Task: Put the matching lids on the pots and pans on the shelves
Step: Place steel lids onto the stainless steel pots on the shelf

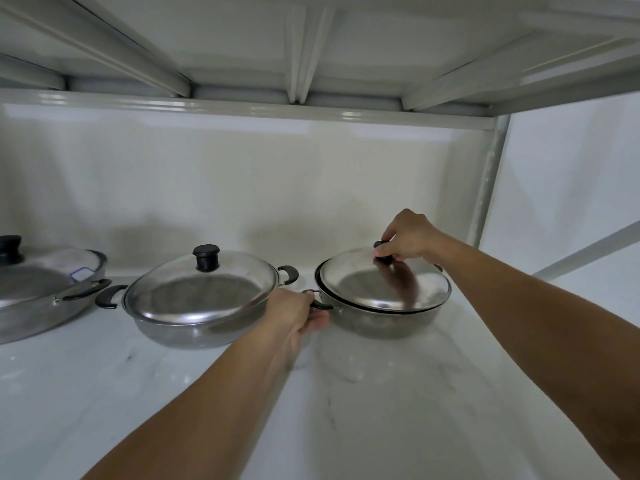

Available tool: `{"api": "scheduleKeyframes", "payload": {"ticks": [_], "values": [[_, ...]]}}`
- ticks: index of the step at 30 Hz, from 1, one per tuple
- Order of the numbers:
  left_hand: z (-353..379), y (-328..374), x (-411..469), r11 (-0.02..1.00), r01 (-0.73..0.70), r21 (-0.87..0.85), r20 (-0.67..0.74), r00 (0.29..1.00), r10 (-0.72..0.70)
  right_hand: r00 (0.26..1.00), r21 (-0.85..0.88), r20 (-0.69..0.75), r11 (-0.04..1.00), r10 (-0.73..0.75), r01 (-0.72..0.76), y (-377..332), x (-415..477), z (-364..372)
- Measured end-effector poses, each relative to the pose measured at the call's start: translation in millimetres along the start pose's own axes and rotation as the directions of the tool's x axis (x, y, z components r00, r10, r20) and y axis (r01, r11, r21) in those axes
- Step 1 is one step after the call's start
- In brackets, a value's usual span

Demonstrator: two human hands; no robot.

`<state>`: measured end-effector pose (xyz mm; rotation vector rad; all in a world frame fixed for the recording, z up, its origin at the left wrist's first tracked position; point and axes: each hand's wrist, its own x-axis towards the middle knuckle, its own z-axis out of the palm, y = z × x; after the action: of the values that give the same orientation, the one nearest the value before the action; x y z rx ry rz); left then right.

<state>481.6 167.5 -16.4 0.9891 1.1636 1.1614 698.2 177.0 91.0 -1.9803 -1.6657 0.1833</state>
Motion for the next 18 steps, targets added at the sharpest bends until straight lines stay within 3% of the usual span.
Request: {"api": "scheduleKeyframes", "payload": {"ticks": [18], "values": [[-0.4, 1.0, -2.8, 0.999, 0.031, -0.013, -0.016, 0.999, -0.031, 0.999, -0.067, 0.025, 0.997, -0.041, 0.043, -5.6, -9.1, 3.4]]}}
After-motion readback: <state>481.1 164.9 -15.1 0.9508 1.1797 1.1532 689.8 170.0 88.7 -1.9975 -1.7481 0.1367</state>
